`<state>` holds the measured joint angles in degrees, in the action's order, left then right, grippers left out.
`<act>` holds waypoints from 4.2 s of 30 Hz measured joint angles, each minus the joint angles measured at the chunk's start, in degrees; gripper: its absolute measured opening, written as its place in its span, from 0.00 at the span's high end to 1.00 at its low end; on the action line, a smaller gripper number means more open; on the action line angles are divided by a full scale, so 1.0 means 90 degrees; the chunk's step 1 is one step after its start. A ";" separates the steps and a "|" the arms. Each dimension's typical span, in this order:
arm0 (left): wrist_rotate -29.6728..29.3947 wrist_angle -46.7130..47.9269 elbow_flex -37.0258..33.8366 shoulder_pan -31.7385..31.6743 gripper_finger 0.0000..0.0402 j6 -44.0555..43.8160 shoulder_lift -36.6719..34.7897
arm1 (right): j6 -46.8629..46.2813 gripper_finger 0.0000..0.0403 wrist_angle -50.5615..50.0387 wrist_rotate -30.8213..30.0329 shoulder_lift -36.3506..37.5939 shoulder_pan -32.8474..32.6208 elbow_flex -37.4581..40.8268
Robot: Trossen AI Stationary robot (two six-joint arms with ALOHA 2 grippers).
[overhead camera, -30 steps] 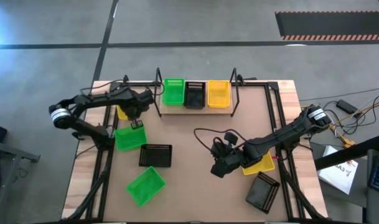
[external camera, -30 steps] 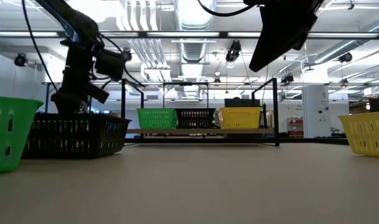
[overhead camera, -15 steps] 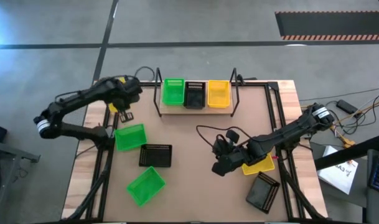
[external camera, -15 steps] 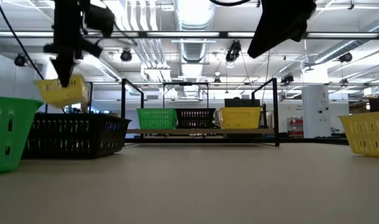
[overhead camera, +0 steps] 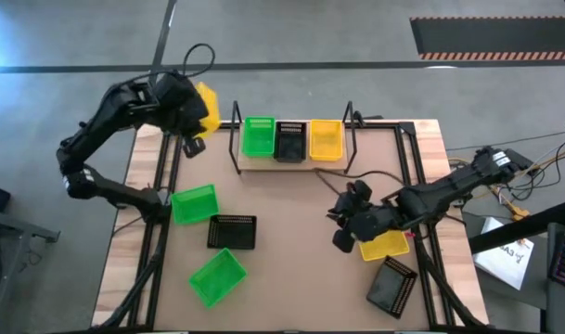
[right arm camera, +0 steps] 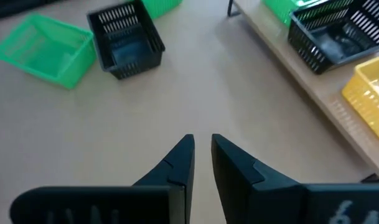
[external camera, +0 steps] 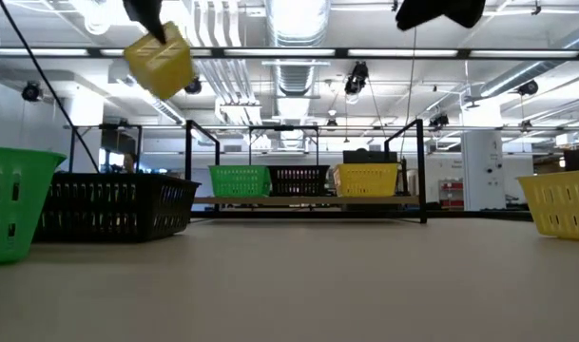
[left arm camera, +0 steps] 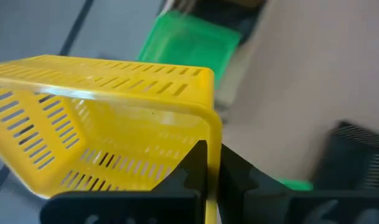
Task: Stack baskets on shelf by color
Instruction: Stack the left yellow basket on top of the yellow basket on the shelf
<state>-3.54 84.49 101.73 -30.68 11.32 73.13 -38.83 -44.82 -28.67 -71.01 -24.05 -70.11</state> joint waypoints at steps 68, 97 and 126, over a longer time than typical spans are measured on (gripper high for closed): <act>-0.0116 -0.1292 0.0430 0.4744 0.53 0.4563 0.2602 | 0.7327 0.98 -0.1703 0.4359 -0.2646 0.1474 -0.2675; -0.1387 -0.2740 -0.1514 0.4544 0.50 -0.3454 0.1345 | 0.6117 0.98 -0.4192 0.1342 -0.3796 0.4676 -0.5064; -0.1474 -0.2857 -0.1552 0.4552 0.50 -0.3278 0.1272 | 0.3946 0.98 -0.5024 0.0899 -0.4582 0.4642 -0.6194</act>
<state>-16.80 58.78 87.77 10.28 -18.17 84.58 -3.32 -90.04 -20.58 -112.24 17.73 -125.85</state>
